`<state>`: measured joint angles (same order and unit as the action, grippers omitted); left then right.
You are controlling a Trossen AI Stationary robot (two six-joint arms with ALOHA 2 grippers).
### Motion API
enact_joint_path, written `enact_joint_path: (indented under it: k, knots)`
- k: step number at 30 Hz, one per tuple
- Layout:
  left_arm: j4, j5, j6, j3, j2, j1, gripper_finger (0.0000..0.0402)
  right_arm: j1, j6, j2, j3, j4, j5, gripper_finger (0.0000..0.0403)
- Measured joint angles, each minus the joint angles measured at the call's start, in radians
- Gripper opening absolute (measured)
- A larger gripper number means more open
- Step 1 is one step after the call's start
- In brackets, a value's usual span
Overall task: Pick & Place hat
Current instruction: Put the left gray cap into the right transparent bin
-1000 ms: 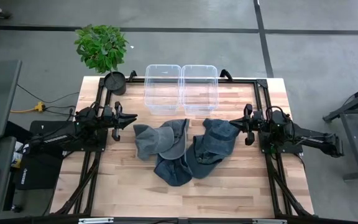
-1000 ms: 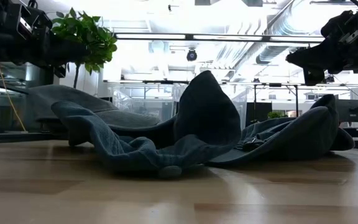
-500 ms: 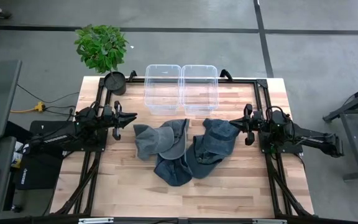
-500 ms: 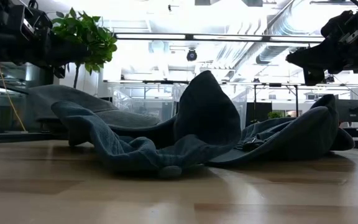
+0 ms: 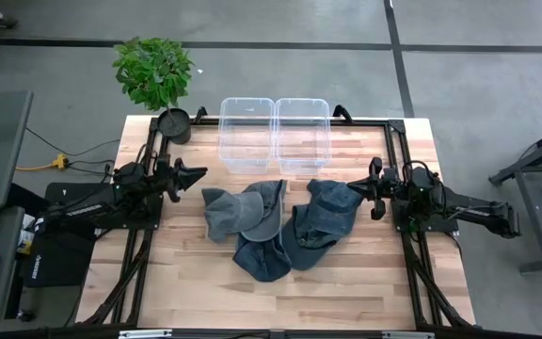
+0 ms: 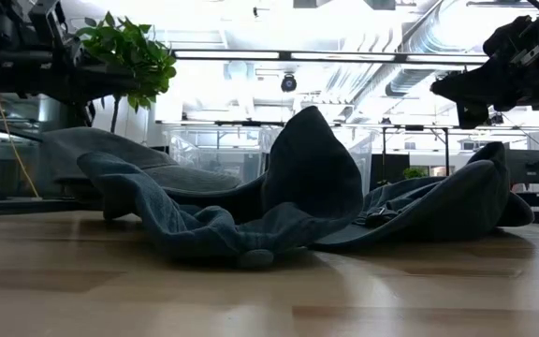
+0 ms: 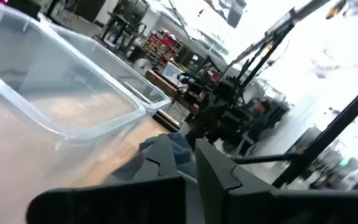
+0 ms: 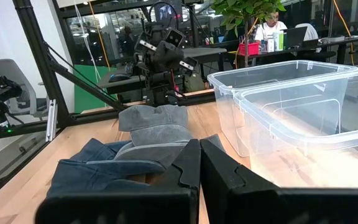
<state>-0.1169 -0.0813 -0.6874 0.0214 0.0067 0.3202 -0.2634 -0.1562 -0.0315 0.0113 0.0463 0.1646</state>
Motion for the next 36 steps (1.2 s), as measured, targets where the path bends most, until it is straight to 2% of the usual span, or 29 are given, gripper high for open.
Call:
enact_joint_path:
  k: [3, 8, 11, 14, 18, 25, 31, 36]
  knots:
    - [0.0, 0.03, -0.162, 0.0, 0.0, 0.0, 0.0058, 0.0, 0.0, 0.0, 0.0, 0.0, 0.0, 0.0001]
    - [0.01, 0.031, -0.408, 0.0, 0.0, 0.0, 0.0153, 0.0, 0.0, 0.0, 0.0, 0.001, 0.0, 0.0001]
    - [0.012, 0.001, -0.532, 0.0, 0.0, 0.0, 0.0202, 0.0, 0.0, 0.0, 0.0, 0.001, 0.0, 0.0001]
    - [0.013, -0.033, -0.626, 0.0, 0.0, 0.0, 0.0228, 0.0, 0.0, 0.0, 0.0, 0.002, 0.0, 0.0001]
    - [0.107, -0.055, -0.687, 0.04, 0.003, 0.0, 0.0234, 0.0, 0.0, 0.0, 0.0, 0.002, 0.0, 0.0001]
    - [0.366, -0.041, -0.675, 0.225, 0.053, 0.0, 0.0234, 0.0, 0.0, 0.0, 0.0, 0.002, 0.0, 0.0001]
    - [0.606, -0.046, -0.685, 0.388, 0.171, 0.0, 0.0234, 0.0, 0.0, 0.0, 0.0, 0.002, 0.0, 0.0001]
    - [0.732, -0.119, -0.733, 0.467, 0.307, 0.0, 0.0234, 0.0, 0.0, 0.0, 0.0, 0.002, 0.0, 0.0001]
